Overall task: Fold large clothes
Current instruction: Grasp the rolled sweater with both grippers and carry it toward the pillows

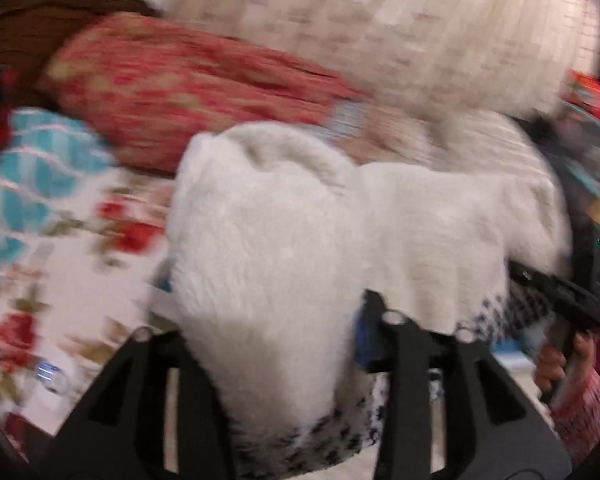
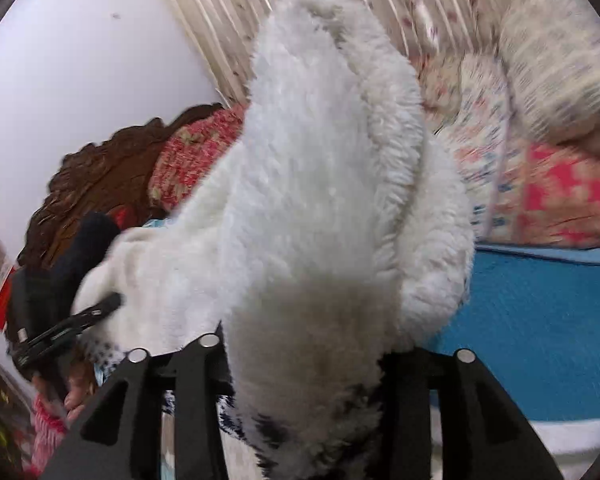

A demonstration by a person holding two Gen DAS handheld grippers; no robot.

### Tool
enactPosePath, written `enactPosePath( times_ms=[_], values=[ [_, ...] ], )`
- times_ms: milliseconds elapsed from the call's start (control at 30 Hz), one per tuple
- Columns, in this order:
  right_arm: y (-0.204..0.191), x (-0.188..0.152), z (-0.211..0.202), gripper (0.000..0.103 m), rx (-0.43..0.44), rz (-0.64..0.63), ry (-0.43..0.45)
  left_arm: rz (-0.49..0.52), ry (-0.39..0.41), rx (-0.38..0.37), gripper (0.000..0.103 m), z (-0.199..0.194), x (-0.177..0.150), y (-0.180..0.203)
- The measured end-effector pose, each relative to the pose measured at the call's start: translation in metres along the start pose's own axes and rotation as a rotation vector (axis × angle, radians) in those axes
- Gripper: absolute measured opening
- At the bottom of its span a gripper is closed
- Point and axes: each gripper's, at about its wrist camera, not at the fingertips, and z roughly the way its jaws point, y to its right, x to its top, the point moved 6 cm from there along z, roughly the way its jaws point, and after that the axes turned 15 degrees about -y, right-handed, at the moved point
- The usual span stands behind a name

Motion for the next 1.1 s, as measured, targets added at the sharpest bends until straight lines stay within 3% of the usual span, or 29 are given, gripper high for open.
enactPosePath(
  times_ms=[33, 67, 100, 133, 167, 200, 233, 333, 400, 533, 633, 767, 833, 933, 1000, 1067, 1100],
  values=[
    [0.004, 0.009, 0.034, 0.058, -0.045, 0.019, -0.011, -0.054, 0.013, 0.114, 0.085, 0.020, 0.008, -0.031],
    [0.011, 0.012, 0.064, 0.064, -0.131, 0.032, -0.024, -0.105, 0.012, 0.199, 0.095, 0.041, 0.008, -0.059],
    [0.024, 0.011, 0.094, 0.067, -0.265, 0.049, -0.059, -0.146, -0.017, 0.275, 0.096, 0.065, 0.005, -0.085],
    [0.039, 0.009, 0.115, 0.067, -0.395, 0.067, -0.088, -0.190, -0.095, 0.370, 0.091, 0.095, -0.005, -0.115],
    [0.052, 0.006, 0.124, 0.067, -0.499, 0.092, -0.086, -0.235, -0.164, 0.420, 0.084, 0.117, -0.014, -0.138],
    [0.066, -0.001, 0.124, 0.067, -0.549, 0.135, -0.055, -0.300, -0.228, 0.429, 0.072, 0.133, -0.028, -0.163],
    [0.080, -0.008, 0.120, 0.067, -0.556, 0.186, -0.020, -0.378, -0.238, 0.390, 0.071, 0.138, -0.040, -0.185],
    [0.105, -0.046, 0.089, 0.067, -0.523, 0.234, 0.022, -0.550, -0.109, 0.324, 0.071, 0.105, -0.069, -0.229],
    [0.107, -0.087, 0.071, 0.067, -0.510, 0.194, 0.011, -0.524, -0.057, 0.295, 0.071, 0.085, -0.073, -0.225],
    [0.087, -0.191, 0.044, 0.067, -0.549, 0.107, -0.088, -0.320, 0.021, 0.282, 0.072, 0.047, -0.084, -0.161],
    [0.077, -0.260, 0.020, 0.067, -0.569, 0.110, -0.141, -0.135, 0.009, 0.226, 0.077, 0.038, -0.130, -0.084],
    [0.075, -0.354, -0.024, 0.068, -0.527, 0.248, -0.209, 0.048, -0.103, 0.185, 0.078, 0.056, -0.223, 0.017],
    [0.073, -0.381, -0.046, 0.068, -0.520, 0.298, -0.214, 0.090, -0.178, 0.142, 0.078, 0.058, -0.259, 0.055],
    [0.057, -0.395, -0.089, 0.068, -0.529, 0.298, -0.139, 0.129, -0.242, 0.069, 0.078, 0.040, -0.317, 0.114],
    [0.036, -0.394, -0.134, 0.070, -0.543, 0.265, -0.003, 0.126, -0.248, 0.051, 0.080, 0.026, -0.334, 0.133],
    [0.020, -0.392, -0.167, 0.091, -0.531, 0.253, 0.110, 0.142, -0.228, 0.053, 0.088, 0.006, -0.343, 0.151],
    [0.015, -0.393, -0.180, 0.097, -0.532, 0.258, 0.146, 0.158, -0.212, 0.071, 0.093, -0.003, -0.344, 0.160]
  ],
)
